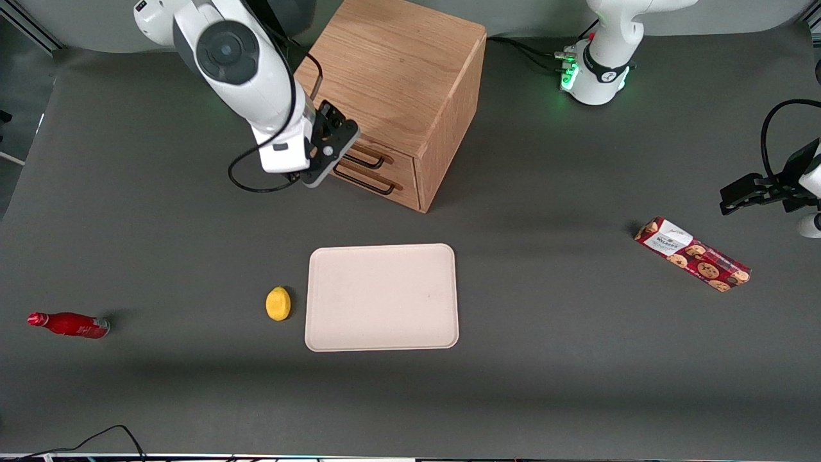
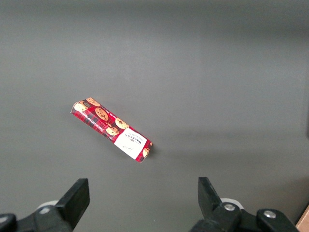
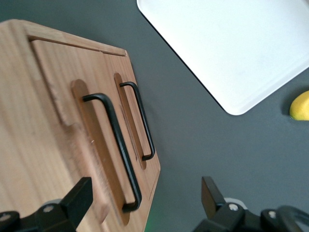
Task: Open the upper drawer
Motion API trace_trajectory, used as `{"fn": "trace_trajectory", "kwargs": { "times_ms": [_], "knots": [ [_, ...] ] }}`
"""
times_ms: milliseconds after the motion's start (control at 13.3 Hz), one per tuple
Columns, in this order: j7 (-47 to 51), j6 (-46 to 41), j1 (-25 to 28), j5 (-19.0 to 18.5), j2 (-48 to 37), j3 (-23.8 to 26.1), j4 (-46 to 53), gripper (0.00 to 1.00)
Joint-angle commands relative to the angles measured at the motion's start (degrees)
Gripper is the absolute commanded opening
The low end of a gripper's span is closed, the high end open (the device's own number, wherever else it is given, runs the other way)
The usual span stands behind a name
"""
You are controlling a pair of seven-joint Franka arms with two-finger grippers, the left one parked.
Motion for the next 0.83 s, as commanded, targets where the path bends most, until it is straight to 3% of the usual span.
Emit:
{"fn": "trace_trajectory", "kwargs": {
  "times_ms": [0, 150, 300, 751],
  "knots": [
    [-2.29, 2.36, -0.93, -0.3, 0.38, 1.55, -1.52, 1.0],
    [-3.08, 2.54, -1.46, -1.45, 0.64, 2.08, -1.61, 1.0],
    [-4.57, 2.54, -2.43, 2.13, 0.91, 2.08, -2.74, 1.0],
    [-7.57, 3.42, -2.96, 2.68, 1.17, 2.52, -6.09, 1.0]
  ]
}}
